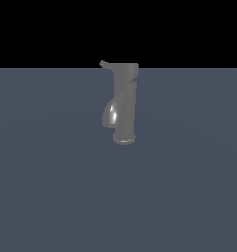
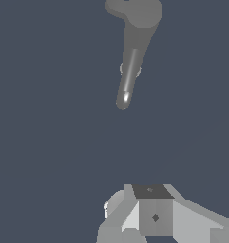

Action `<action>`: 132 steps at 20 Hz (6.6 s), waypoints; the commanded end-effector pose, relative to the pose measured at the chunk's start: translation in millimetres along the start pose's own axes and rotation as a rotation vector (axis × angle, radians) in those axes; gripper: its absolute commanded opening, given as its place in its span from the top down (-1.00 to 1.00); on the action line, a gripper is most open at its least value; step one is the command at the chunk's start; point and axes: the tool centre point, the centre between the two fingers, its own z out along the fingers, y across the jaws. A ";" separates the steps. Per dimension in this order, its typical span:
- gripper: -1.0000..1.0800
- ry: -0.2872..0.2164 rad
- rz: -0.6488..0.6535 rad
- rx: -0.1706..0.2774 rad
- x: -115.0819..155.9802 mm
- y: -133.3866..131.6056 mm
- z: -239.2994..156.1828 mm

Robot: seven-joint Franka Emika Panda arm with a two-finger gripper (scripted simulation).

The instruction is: Turn on the faucet by rotating a designated handle.

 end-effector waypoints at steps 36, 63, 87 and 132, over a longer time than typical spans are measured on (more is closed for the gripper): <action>1.00 -0.042 0.381 0.171 93.9 6.8 6.5; 1.00 -0.178 1.181 0.133 256.5 11.1 106.3; 1.00 -0.037 1.743 -0.046 355.4 -4.1 204.8; 1.00 -0.001 1.790 -0.058 304.8 -34.9 211.9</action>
